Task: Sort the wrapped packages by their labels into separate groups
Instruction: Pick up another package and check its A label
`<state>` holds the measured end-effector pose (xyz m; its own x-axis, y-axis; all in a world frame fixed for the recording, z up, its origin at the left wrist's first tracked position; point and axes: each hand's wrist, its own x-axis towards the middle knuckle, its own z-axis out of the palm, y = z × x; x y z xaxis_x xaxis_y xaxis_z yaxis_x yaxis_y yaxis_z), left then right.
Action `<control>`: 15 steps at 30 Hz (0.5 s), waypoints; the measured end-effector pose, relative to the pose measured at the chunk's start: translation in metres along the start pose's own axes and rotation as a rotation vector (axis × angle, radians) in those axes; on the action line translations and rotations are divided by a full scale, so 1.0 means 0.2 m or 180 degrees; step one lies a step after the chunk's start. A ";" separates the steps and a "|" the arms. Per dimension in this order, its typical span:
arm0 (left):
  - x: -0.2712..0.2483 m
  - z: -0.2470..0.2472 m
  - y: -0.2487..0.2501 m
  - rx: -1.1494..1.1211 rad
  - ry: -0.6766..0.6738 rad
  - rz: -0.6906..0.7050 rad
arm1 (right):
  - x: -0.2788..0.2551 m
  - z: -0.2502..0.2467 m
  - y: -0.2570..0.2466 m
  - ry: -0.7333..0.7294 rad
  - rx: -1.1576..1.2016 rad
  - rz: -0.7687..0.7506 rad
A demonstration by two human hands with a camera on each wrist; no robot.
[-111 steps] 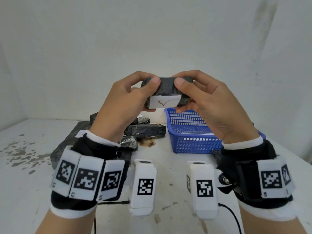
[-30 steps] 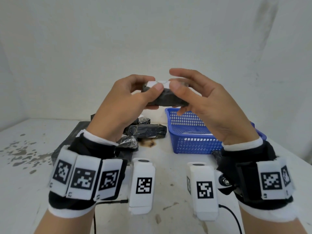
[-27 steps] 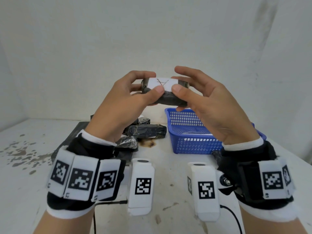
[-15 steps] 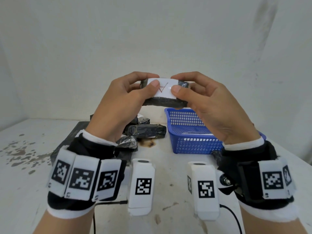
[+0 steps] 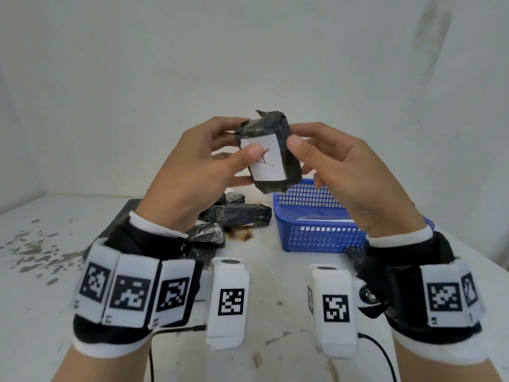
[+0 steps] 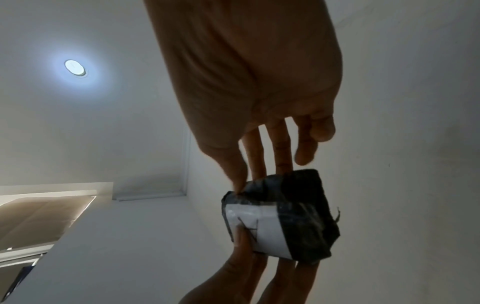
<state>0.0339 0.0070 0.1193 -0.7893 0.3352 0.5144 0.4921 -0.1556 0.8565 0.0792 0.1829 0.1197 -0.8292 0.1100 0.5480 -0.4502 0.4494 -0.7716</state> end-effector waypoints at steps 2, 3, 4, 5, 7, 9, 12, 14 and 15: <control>0.00 0.00 -0.01 0.0139 0.0059 0.0124 | -0.01 0.00 -0.01 0.0041 0.0045 0.0045; 0.00 0.00 -0.01 0.0217 0.0070 0.0182 | -0.01 0.01 -0.01 0.0055 0.0117 0.0042; 0.00 0.01 -0.01 0.0277 0.0066 0.0219 | -0.01 0.02 -0.01 0.0061 0.0218 0.0034; 0.00 0.01 -0.01 0.0303 0.0050 0.0235 | -0.01 0.02 -0.01 0.0052 0.0332 0.0040; 0.00 0.02 -0.01 0.0273 0.0006 0.0212 | 0.00 0.02 -0.01 0.0024 0.0548 0.0070; 0.00 0.02 0.00 0.0173 0.0004 0.0181 | 0.00 0.01 -0.01 0.0009 0.0691 0.0072; 0.00 0.03 0.00 0.0156 0.0021 0.0203 | 0.00 0.01 -0.03 0.0006 0.0738 0.0018; -0.01 0.04 0.00 0.0118 0.0020 0.0180 | 0.00 0.02 -0.03 0.0008 0.0691 -0.0031; -0.01 0.04 0.00 0.0092 0.0037 0.0171 | 0.00 0.02 -0.03 0.0005 0.0676 -0.0041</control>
<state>0.0381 0.0136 0.1190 -0.7655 0.3162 0.5603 0.5443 -0.1462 0.8261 0.0811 0.1776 0.1224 -0.8225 0.1069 0.5586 -0.5206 0.2540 -0.8152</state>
